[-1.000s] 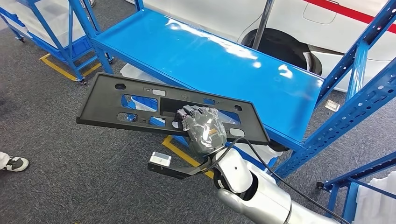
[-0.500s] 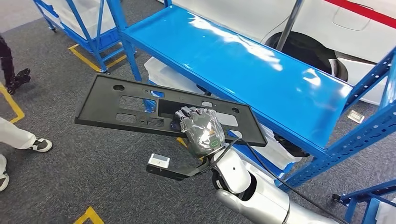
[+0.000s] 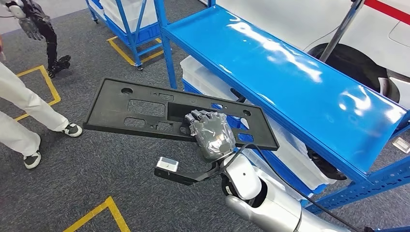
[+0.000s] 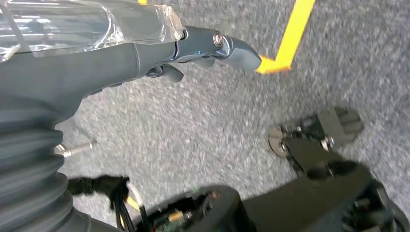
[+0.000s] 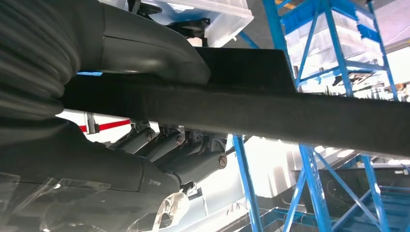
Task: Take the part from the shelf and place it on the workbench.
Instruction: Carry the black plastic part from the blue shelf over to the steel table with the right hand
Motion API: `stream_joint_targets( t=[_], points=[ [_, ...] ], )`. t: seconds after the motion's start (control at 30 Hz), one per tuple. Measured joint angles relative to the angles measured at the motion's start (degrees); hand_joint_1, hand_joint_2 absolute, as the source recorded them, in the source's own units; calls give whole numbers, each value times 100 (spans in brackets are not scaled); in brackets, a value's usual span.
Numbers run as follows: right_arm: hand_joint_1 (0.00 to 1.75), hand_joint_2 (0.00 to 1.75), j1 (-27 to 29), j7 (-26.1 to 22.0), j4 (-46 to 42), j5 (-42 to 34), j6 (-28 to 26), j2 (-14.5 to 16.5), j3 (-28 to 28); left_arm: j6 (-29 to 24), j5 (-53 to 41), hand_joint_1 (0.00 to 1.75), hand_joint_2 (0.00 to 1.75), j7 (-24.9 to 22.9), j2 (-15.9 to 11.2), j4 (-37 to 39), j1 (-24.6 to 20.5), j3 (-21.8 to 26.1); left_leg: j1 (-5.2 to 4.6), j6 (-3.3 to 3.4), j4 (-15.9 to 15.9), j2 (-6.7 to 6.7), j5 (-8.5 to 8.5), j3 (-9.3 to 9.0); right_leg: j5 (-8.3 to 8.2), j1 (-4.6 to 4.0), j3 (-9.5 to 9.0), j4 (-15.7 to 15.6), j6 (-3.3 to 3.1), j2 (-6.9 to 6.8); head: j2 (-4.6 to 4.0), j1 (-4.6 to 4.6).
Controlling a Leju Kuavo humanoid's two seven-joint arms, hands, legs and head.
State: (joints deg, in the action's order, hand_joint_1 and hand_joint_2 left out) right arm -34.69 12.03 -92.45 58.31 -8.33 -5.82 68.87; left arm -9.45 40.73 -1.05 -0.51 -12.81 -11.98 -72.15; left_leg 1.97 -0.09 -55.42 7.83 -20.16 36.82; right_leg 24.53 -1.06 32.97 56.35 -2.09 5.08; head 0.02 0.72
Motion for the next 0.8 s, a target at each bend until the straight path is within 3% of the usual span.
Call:
stream_joint_targets(
  t=[0.03,0.1,0.17,0.23,0.27,0.3,0.37,0.43,0.47,0.53,0.6,0.67,0.73,0.77,0.8],
  points=[
    [175,175,-4,1,0,0,0,2,-3,1,1,0,175,0,1,0,3,0,7,-35,31,37,25,8,-25,0,-37,-99,-12,-75,1,-6],
    [175,175,-7,1,1,1,0,15,-7,1,1,0,175,-1,2,0,12,0,-33,-93,-41,-170,-52,87,-92,31,-131,-321,-11,-253,1,4],
    [175,175,-6,2,2,1,1,28,-7,0,2,0,175,-1,1,0,10,2,-64,-145,-594,-539,-381,350,-131,47,-166,-436,13,-428,2,16],
    [175,175,8,2,5,0,6,25,-7,-1,1,0,175,1,1,0,-14,10,-53,-204,-1352,-672,-688,664,-133,41,-146,-435,21,-608,4,19],
    [175,175,16,2,8,0,9,22,-5,-2,-5,0,175,1,1,0,-24,16,-47,-226,-1524,-691,-715,717,-128,39,-139,-428,27,-696,5,20],
    [175,175,20,0,8,0,12,21,-4,-2,-15,0,175,-1,1,0,-26,20,-40,-243,-1455,-711,-640,650,-121,40,-136,-420,39,-773,6,21],
    [175,175,21,-4,8,0,13,21,-3,-1,-42,0,175,-9,-3,0,-7,24,-37,-256,-694,-843,-338,214,-86,42,-135,-383,91,-896,7,21],
    [175,175,17,-9,7,-1,11,17,-7,1,-69,0,175,-12,0,0,7,26,-72,-183,-42,-969,-153,-129,-49,9,-92,-299,158,-988,7,20],
    [175,175,15,-13,5,-1,8,15,-7,4,-78,0,175,-11,3,0,9,27,-89,-131,62,-986,-146,-165,-41,-7,-65,-262,183,-1017,7,12],
    [175,175,16,-25,4,-2,3,10,-4,12,-85,0,175,-11,7,0,24,28,-93,-36,37,-885,-120,-110,-36,-9,-17,-210,208,-1067,7,-5],
    [175,175,17,-34,3,-1,-3,4,-4,16,-87,0,175,-11,4,0,48,30,-80,39,42,-786,-94,-72,90,22,71,-35,235,-939,7,-13],
    [175,175,18,-42,4,-1,-7,-1,-6,16,-91,0,175,-11,1,0,47,32,-74,101,57,-688,-71,-47,411,54,371,606,252,-673,7,-19],
    [175,175,25,-47,7,-2,-8,-9,-4,19,-93,0,175,-11,1,0,40,33,-88,127,58,-580,-53,-16,720,59,819,1477,252,-550,7,-21],
    [175,175,32,-50,8,-2,-9,-15,-3,23,-92,0,175,-11,1,0,41,33,-101,137,58,-516,-45,-5,757,56,969,1717,240,-531,7,-22],
    [175,175,39,-53,9,-2,-10,-21,-3,28,-91,0,175,-11,1,0,42,33,-116,145,58,-443,-37,1,680,49,1002,1712,215,-511,7,-22]
  ],
)
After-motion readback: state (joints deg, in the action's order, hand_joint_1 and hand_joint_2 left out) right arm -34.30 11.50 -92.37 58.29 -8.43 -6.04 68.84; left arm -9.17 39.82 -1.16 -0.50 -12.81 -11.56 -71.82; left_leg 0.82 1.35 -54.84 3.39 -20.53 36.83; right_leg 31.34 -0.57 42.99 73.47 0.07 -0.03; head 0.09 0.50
